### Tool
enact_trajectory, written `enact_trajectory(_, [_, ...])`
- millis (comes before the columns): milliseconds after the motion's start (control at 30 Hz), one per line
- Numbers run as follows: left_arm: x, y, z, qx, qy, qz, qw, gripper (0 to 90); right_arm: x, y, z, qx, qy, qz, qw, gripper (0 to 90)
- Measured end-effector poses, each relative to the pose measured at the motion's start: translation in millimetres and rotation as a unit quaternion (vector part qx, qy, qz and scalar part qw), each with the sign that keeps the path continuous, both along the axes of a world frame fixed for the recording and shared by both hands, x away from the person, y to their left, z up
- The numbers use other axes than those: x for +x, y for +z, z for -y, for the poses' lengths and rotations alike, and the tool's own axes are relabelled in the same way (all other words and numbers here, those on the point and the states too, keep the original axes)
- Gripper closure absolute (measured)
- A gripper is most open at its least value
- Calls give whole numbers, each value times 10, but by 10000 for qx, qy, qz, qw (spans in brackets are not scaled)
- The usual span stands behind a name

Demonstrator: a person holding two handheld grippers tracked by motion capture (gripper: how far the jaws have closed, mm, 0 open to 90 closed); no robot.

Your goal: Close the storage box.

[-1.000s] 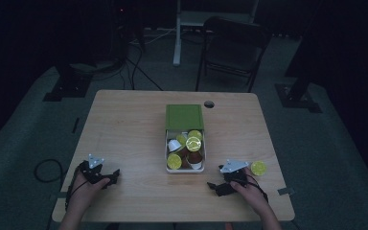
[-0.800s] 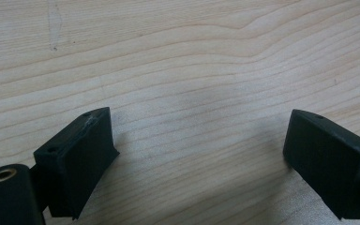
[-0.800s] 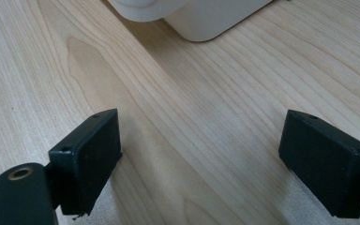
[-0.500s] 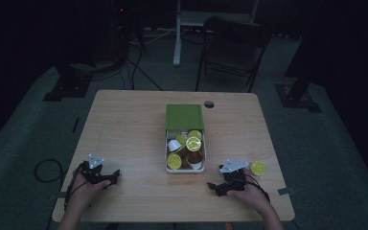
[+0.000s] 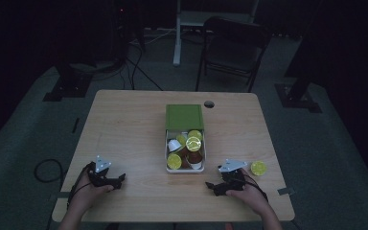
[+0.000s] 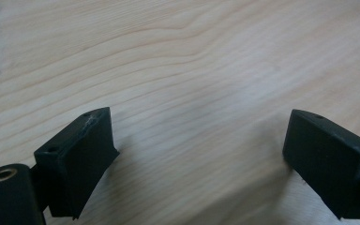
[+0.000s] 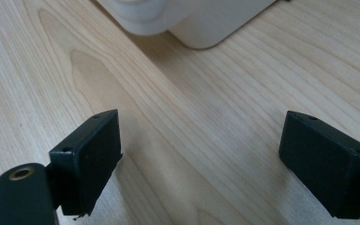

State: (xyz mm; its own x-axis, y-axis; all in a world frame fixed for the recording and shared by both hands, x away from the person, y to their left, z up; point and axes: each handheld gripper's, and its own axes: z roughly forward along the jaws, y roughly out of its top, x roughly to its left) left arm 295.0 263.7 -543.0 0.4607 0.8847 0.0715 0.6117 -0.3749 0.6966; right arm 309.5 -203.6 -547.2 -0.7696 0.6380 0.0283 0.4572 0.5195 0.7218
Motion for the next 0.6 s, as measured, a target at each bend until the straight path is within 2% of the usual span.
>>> enact_trajectory(33, [-9, 9, 27, 44, -83, 24, 10000, 95, -2, 10, -6, 20, -4, 4, 10000, 127])
enact_trajectory(167, [-46, 52, 158, -31, -448, 116, 9989, 95, -4, 61, -9, 115, -40, 11, 9999, 127])
enact_trajectory(267, [-60, 74, 255, -124, -794, 197, 9966, 95, 5, 94, 8, 228, -95, 20, 9997, 127])
enact_trajectory(367, [-63, 96, 346, -157, -1033, 296, 9941, 95, 13, 124, 26, 275, -121, 61, 9995, 127])
enact_trajectory(533, [-55, 144, 478, -440, -1255, 501, 9899, 95, 18, 179, 41, 452, -141, 144, 9988, 127])
enact_trajectory(600, [-53, 156, 518, -492, -1322, 556, 9884, 95, 17, 199, 44, 536, -171, 159, 9983, 127])
